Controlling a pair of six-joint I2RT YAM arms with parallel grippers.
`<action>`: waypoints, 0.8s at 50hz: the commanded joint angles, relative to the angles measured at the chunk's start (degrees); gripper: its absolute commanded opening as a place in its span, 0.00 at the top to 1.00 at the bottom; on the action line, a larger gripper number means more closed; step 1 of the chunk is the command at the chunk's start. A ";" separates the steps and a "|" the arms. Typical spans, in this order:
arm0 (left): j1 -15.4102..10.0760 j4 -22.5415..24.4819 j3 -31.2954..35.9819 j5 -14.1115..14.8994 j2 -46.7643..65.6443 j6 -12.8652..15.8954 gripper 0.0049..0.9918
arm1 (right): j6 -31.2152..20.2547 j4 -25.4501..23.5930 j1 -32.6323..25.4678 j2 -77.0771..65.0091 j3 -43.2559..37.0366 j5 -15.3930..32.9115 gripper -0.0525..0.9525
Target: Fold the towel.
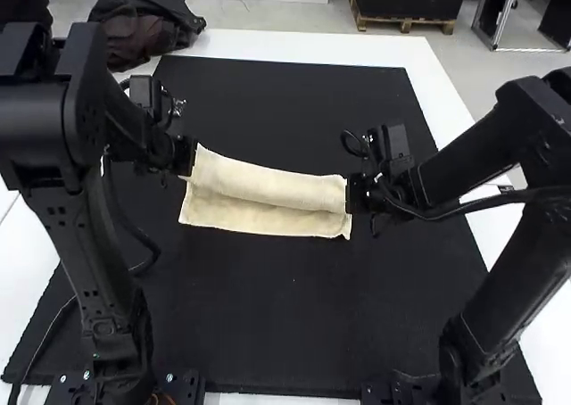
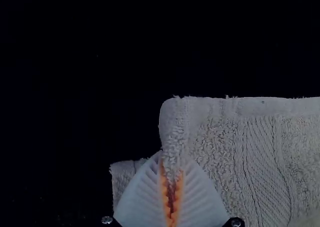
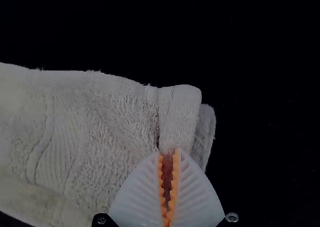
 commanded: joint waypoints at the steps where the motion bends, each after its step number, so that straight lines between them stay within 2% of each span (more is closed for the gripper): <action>1: -0.32 0.65 -0.65 -1.59 1.05 -0.67 0.97 | 0.42 1.34 -1.55 1.40 -0.58 1.35 0.95; 21: -0.23 2.76 -1.80 -2.47 3.33 -0.67 0.97 | 0.24 2.92 -1.73 4.48 -1.10 1.35 0.95; 40: -1.99 7.06 -4.96 -4.14 5.97 -1.29 0.97 | -0.11 3.89 -1.47 8.17 -1.63 1.35 0.95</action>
